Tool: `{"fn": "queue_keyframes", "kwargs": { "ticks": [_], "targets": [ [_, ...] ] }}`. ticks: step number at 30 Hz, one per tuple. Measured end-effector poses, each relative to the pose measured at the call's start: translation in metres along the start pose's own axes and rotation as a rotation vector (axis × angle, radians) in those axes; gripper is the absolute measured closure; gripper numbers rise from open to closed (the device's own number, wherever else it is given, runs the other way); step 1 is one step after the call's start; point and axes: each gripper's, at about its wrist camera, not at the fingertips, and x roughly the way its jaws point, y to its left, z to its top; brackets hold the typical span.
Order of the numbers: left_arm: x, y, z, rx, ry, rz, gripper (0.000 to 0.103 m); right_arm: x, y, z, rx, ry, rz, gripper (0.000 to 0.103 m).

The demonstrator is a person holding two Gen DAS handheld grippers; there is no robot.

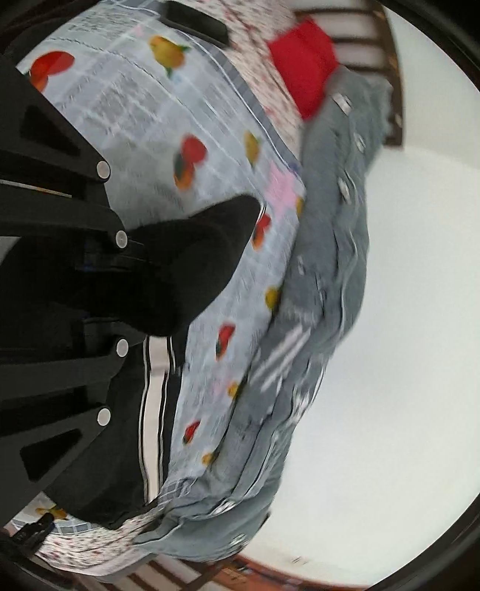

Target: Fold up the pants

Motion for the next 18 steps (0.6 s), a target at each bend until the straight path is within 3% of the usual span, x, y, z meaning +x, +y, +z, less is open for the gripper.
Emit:
{"fn": "queue_keyframes", "kwargs": {
  "ticks": [9, 15, 18],
  "targets": [
    [0.004, -0.120, -0.034, 0.204, 0.025, -0.125, 0.089, -0.014, -0.031, 0.009, 0.009, -0.041, -0.004, 0.057],
    [0.028, -0.182, -0.095, 0.297, 0.157, -0.220, 0.089, -0.015, -0.031, 0.005, -0.006, -0.036, 0.008, 0.057],
    [0.041, -0.199, -0.120, 0.347, 0.224, -0.205, 0.088, -0.016, -0.025, 0.005, -0.018, -0.036, 0.024, 0.057]
  ]
}}
